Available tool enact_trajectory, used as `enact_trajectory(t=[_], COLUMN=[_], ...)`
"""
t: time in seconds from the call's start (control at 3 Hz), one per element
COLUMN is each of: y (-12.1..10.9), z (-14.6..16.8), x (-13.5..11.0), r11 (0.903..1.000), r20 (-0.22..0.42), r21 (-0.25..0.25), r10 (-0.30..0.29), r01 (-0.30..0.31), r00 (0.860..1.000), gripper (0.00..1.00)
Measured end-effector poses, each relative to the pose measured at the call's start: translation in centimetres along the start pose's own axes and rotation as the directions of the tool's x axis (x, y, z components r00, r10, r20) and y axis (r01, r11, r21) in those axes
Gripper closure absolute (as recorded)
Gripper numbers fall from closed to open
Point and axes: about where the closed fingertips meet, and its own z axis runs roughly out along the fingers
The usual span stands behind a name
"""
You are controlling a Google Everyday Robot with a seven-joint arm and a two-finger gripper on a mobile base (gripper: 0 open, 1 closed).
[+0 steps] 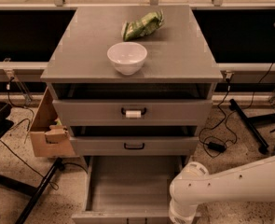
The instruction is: Close bottom drawer
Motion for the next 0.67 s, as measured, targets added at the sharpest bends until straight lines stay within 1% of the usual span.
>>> enact_trajectory(t=[0.33, 0.67], y=[0.86, 0.86], z=[3.22, 3.22], x=[-0.98, -0.98], r11=[0.9972, 0.9972], r20=[0.002, 0.002], r21=[-0.074, -0.074], r10=[0.005, 0.005], r01=[-0.005, -0.005], r00=[1.0, 1.0], gripper=[0.0, 0.0])
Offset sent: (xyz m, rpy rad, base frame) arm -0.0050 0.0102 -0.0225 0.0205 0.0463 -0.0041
